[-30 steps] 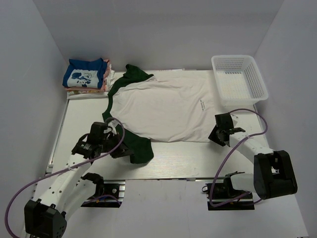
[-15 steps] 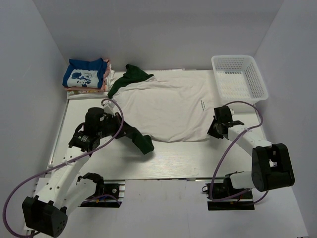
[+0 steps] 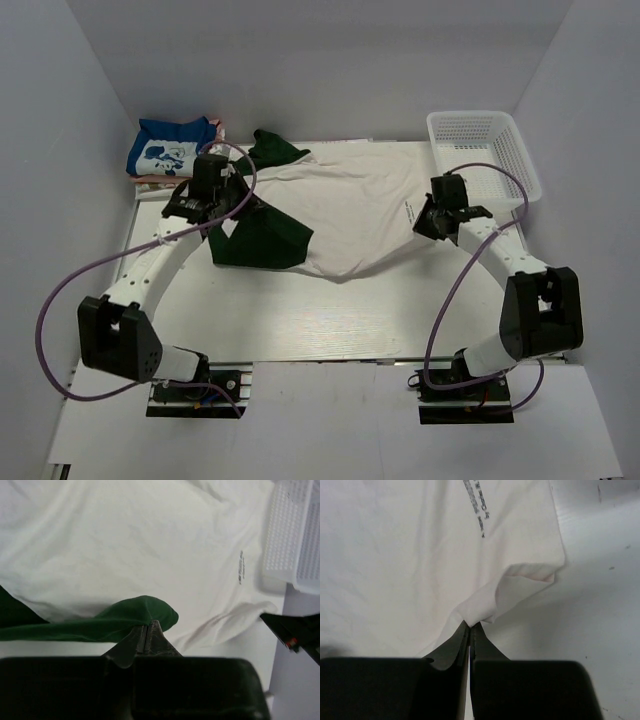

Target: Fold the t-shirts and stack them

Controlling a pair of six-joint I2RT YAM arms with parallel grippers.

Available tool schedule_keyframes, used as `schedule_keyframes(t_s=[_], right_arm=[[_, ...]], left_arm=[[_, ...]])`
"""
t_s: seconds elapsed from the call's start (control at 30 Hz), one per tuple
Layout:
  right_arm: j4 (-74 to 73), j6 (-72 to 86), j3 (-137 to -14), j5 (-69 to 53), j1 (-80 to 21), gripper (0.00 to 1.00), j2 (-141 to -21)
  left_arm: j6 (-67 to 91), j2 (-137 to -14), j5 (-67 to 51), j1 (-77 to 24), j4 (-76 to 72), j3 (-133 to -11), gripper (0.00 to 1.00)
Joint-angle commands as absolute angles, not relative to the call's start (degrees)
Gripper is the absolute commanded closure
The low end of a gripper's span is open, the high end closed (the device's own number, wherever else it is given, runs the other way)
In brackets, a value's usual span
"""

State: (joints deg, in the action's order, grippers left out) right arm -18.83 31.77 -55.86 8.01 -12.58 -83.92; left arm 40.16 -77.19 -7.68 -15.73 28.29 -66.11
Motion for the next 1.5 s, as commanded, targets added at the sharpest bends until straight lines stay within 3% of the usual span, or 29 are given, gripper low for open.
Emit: schedule_keyframes(t_s=[0.0, 0.2, 0.43, 0.63, 0.67, 0.7, 0.77, 0.8, 0.83, 0.87, 0.9, 1.17, 1.3, 1.47], right_arm=[[-20.4, 31.0, -61.8, 9.8, -12.4, 1.00, -86.4], [-22.1, 31.2, -69.4, 11.9, -12.2, 1.00, -91.9], [-22.1, 31.7, -77.9, 13.5, -12.0, 1.00, -99.2], [-22.2, 31.7, -83.5, 14.7, -11.7, 1.00, -105.5], [-22.5, 31.9, -84.1, 14.9, -11.7, 0.98, -107.0], [-22.9, 31.8, -85.7, 14.9, -11.7, 0.93, -107.8], [-26.2, 31.4, -88.6, 15.0, -11.9, 0.69, -110.1], [-26.7, 30.9, -89.7, 14.5, -12.0, 0.63, -110.3], [-26.8, 30.1, -89.6, 13.6, -12.5, 0.48, -109.5], [-25.3, 29.7, -88.5, 12.8, -12.7, 0.10, -108.9], [-24.5, 29.4, -87.5, 11.4, -12.9, 0.10, -108.3], [-17.1, 26.6, -77.0, 2.9, -15.3, 0.10, -100.3], [-15.2, 25.8, -75.8, -1.5, -16.4, 0.10, -102.4], [-16.4, 23.6, -78.2, -2.1, -18.0, 0.10, -107.6]], left_arm=[[38.4, -80.9, -1.2, -14.2, 28.5, -72.8, 1.00], [36.0, -90.3, 2.4, -11.1, 29.7, -82.8, 1.00], [30.9, -96.1, 3.0, -8.0, 21.2, -85.2, 1.00], [27.2, -109.4, -5.7, -5.4, 16.1, -93.0, 1.00], [27.2, -111.7, -6.8, -5.4, 17.1, -96.7, 0.93], [27.2, -114.0, -8.3, -4.8, 18.5, -99.0, 0.76], [27.2, -119.8, -8.3, -4.1, 24.2, -105.5, 0.28], [27.8, -121.0, -8.3, -3.5, 25.6, -106.9, 0.16], [27.8, -121.5, -9.4, -3.0, 27.4, -107.8, 0.10], [28.3, -121.0, -9.4, -3.0, 27.4, -107.8, 0.04], [28.3, -119.9, -11.2, -3.0, 26.3, -105.9, 0.00], [29.4, -105.2, -16.3, -3.9, 14.9, -86.8, 0.00], [29.4, -102.1, -20.8, -4.4, 13.5, -79.1, 0.00], [29.4, -99.3, -18.5, -4.4, 11.7, -71.5, 0.00]])
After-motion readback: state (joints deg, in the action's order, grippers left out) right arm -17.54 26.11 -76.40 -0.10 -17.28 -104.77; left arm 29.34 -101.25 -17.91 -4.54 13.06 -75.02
